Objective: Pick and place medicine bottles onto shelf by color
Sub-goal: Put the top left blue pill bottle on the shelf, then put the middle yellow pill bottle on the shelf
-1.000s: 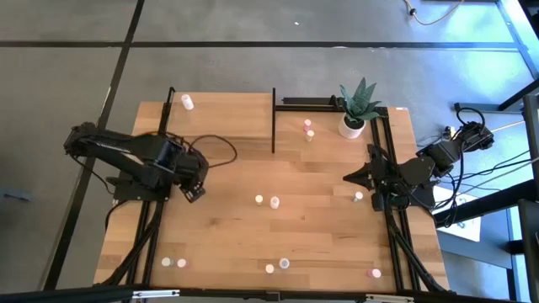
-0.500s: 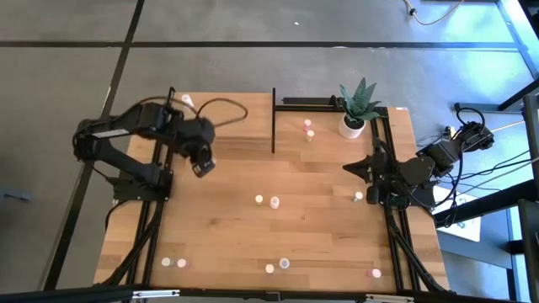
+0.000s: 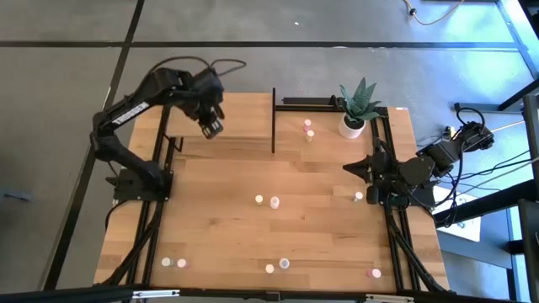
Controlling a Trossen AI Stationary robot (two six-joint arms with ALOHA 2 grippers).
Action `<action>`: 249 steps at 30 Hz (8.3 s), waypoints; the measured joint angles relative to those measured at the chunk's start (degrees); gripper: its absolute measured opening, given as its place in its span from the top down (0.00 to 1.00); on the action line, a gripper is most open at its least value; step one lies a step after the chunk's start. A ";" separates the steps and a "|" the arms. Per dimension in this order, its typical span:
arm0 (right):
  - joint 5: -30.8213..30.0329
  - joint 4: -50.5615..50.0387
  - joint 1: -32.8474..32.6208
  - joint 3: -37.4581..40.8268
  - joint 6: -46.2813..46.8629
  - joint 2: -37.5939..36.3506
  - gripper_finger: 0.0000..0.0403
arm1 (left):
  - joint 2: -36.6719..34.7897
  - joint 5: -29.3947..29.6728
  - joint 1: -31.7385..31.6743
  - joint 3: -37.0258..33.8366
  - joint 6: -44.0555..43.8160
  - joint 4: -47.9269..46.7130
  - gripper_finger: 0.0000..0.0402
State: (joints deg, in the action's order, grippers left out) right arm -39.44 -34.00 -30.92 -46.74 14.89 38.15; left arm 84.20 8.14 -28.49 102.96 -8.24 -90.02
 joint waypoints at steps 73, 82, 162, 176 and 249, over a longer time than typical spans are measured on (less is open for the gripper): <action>-10.49 -0.17 0.00 0.04 -1.70 1.99 0.97 | 14.19 7.19 -19.87 -2.53 29.86 5.38 0.77; -10.49 -0.20 0.00 0.04 -1.90 1.99 0.97 | 14.04 8.00 -19.82 -4.76 29.93 6.61 0.77; -10.51 -0.13 0.00 0.07 -1.69 1.97 0.97 | 14.13 12.21 -19.76 -4.76 31.25 6.62 0.65; -10.49 -0.15 -0.01 0.07 -1.71 1.98 0.97 | 14.13 12.20 -19.76 5.67 31.16 6.20 0.65; 27.50 -27.04 14.80 -61.02 4.42 56.00 0.98 | -13.83 24.58 56.77 -13.24 -38.20 3.46 0.65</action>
State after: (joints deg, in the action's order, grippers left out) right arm -11.94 -61.04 -16.12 -107.76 19.31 94.15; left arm 70.37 32.72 28.28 89.72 -46.44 -86.56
